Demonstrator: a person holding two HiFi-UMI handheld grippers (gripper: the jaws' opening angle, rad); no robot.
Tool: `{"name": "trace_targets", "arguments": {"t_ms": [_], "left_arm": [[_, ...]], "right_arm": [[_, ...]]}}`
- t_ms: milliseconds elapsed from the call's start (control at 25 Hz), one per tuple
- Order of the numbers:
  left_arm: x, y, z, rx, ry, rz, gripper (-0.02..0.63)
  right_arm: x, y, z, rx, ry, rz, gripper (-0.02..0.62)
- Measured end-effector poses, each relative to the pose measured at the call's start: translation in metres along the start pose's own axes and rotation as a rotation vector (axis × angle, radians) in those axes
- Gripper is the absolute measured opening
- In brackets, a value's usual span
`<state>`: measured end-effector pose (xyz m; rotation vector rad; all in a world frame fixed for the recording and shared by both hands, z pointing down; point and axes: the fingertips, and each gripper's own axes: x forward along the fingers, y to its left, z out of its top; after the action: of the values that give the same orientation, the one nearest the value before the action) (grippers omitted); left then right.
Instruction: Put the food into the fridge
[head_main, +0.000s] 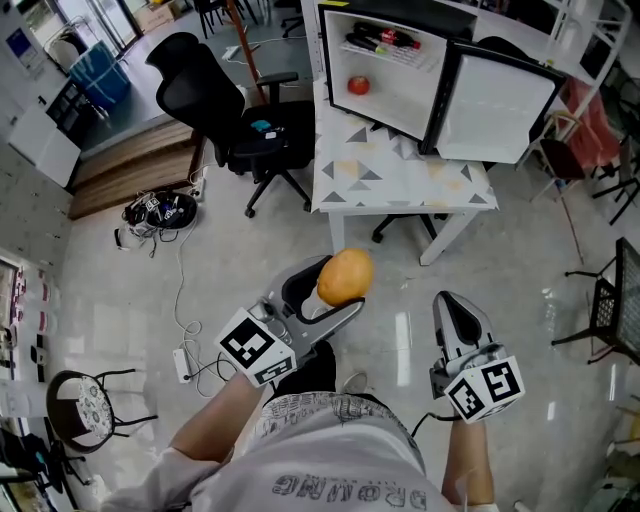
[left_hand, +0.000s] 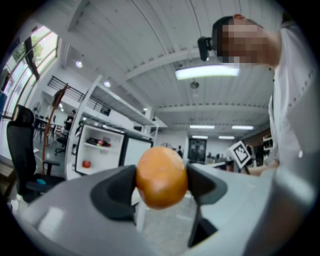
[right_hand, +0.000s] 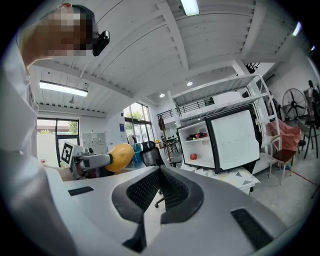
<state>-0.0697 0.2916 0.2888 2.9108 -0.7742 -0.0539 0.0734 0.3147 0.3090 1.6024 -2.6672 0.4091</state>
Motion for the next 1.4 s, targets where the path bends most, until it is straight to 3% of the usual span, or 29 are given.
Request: {"name": "trace_targets", "arguments": {"t_ms": [680, 1400], "left_arm": [[0.052, 0.153, 0.001, -0.014, 0.026, -0.01, 0.322], [0.1, 0.284, 0.013, -0.035, 0.047, -0.105, 0.322]], "right_arm": [[0.14, -0.041, 0.007, 0.035, 0.029, -0.032, -0.009], [0.274, -0.065, 0.032, 0.052, 0.062, -0.098, -0.009]]}}
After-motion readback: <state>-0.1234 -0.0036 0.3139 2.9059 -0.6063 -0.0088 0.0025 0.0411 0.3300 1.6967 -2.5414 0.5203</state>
